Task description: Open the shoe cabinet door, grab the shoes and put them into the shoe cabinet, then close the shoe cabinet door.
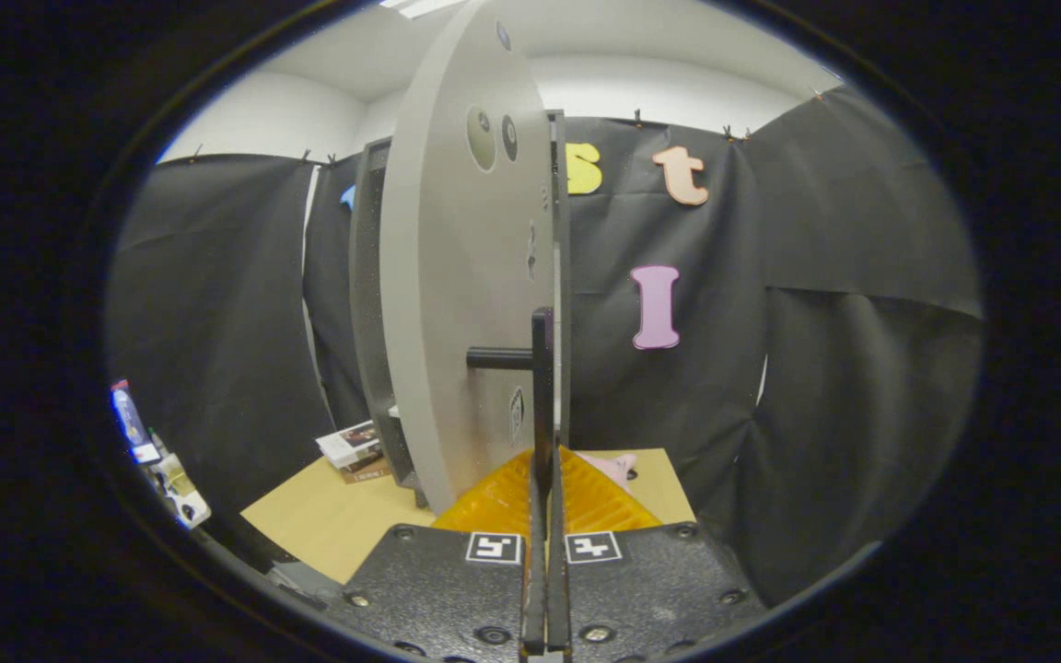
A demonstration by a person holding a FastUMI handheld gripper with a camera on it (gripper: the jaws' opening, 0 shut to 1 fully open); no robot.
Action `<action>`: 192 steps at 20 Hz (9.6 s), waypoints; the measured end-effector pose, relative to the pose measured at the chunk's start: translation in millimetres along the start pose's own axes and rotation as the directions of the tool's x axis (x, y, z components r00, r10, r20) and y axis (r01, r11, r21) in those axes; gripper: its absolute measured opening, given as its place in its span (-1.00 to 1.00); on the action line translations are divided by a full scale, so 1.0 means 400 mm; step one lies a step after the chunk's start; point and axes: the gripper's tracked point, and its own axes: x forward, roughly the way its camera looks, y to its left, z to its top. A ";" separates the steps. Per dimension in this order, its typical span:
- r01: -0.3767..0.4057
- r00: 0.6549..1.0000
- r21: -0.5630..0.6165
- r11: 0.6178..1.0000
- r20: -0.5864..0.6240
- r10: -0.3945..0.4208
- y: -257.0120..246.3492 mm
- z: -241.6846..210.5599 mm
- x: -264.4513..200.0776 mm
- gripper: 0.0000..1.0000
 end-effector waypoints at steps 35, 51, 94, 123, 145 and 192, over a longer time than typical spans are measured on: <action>-0.074 0.952 0.027 0.997 -0.296 0.078 0.494 -0.764 0.191 0.95; -0.049 0.825 0.110 0.993 -0.555 0.102 0.528 -1.076 0.509 0.94; 0.004 1.000 -0.057 0.998 0.009 -0.003 0.450 0.113 0.878 -0.84; 0.096 0.943 0.020 0.995 -0.321 -0.084 0.389 0.001 1.194 0.16; -0.009 0.997 0.015 1.000 0.071 0.008 0.509 0.068 0.357 0.98; -0.101 0.992 0.064 0.993 0.083 0.095 0.185 0.068 0.031 0.93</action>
